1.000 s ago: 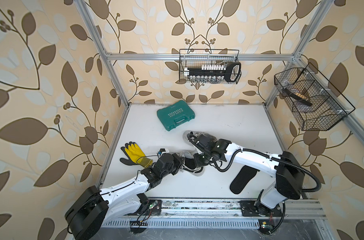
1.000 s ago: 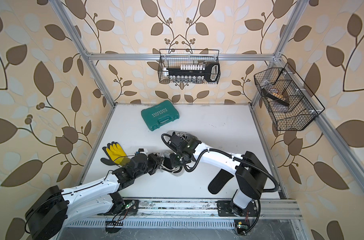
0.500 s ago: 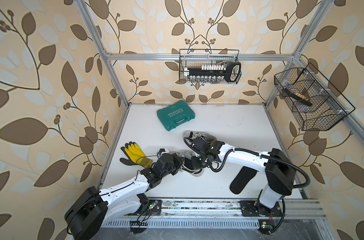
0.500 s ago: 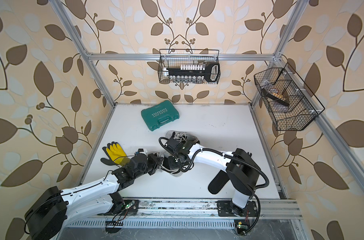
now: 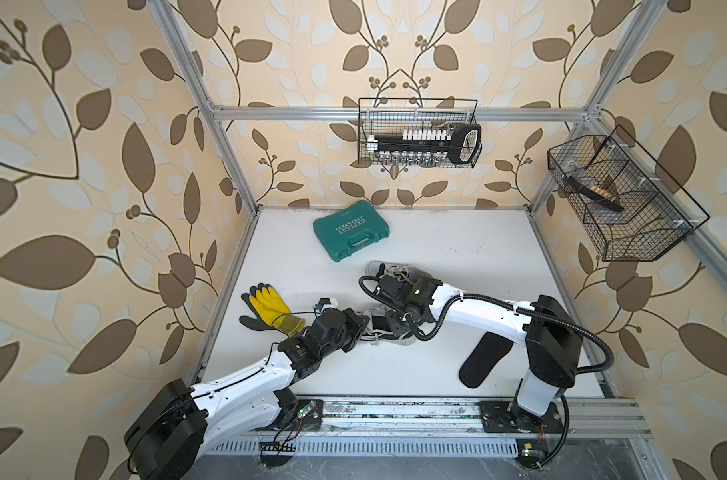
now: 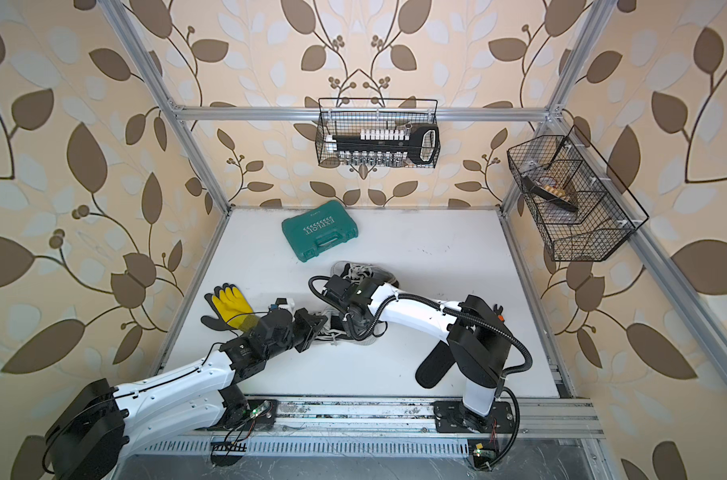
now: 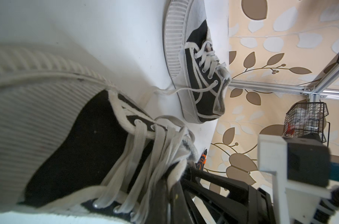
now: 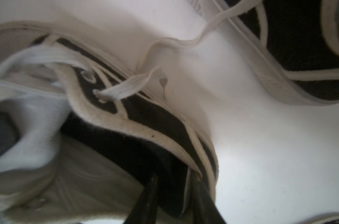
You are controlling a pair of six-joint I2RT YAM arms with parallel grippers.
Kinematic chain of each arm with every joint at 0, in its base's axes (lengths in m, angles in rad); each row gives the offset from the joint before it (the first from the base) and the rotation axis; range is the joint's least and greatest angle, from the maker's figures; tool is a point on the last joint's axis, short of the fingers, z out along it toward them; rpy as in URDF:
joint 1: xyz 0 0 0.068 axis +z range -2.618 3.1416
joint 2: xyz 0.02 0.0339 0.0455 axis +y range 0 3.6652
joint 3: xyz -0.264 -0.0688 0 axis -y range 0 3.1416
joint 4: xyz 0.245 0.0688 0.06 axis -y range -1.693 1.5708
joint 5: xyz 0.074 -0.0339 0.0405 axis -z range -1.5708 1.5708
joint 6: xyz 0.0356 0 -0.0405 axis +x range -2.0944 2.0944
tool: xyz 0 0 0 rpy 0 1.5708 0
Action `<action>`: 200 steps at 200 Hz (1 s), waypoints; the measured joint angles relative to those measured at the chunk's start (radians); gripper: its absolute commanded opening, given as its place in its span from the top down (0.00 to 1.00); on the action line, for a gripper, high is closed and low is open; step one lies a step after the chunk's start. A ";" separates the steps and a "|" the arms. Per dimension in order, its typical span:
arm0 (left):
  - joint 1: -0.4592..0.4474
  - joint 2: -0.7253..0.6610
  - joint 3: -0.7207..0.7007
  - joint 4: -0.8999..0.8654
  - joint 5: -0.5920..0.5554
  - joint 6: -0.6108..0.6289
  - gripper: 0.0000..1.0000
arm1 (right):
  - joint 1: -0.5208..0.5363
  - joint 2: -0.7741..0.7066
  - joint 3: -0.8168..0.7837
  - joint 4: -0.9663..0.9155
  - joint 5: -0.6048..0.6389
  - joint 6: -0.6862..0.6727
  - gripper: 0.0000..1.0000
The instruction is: Insert the insole into the shoe
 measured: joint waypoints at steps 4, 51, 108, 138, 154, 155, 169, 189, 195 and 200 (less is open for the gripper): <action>0.000 0.001 0.000 0.001 0.001 0.000 1.00 | 0.003 0.000 0.006 -0.005 0.005 -0.007 0.62; 0.000 0.008 0.000 0.002 0.006 0.000 1.00 | 0.038 -0.023 0.076 -0.111 0.090 -0.017 0.63; 0.000 0.025 -0.002 0.010 0.007 0.000 1.00 | 0.042 -0.047 0.074 -0.079 0.045 -0.014 0.87; 0.000 0.022 -0.026 0.030 0.007 -0.004 1.00 | 0.044 -0.045 0.000 0.034 -0.017 0.000 0.88; 0.000 0.011 -0.043 0.032 0.006 -0.008 1.00 | 0.034 -0.014 -0.045 0.095 -0.046 0.003 0.90; 0.000 0.011 -0.044 0.032 0.006 -0.008 1.00 | 0.033 -0.011 -0.046 0.098 -0.049 0.004 0.90; 0.000 -0.002 -0.055 0.034 0.006 -0.011 1.00 | 0.002 0.057 -0.054 0.131 -0.062 -0.006 0.91; 0.000 -0.018 -0.059 0.034 0.006 -0.015 1.00 | -0.052 0.113 -0.027 0.151 -0.083 -0.044 0.91; 0.000 -0.020 -0.059 0.034 0.006 -0.015 1.00 | -0.064 0.110 -0.011 0.153 -0.076 -0.063 0.91; 0.000 -0.021 -0.059 0.033 0.006 -0.015 1.00 | -0.074 0.111 0.003 0.156 -0.073 -0.077 0.91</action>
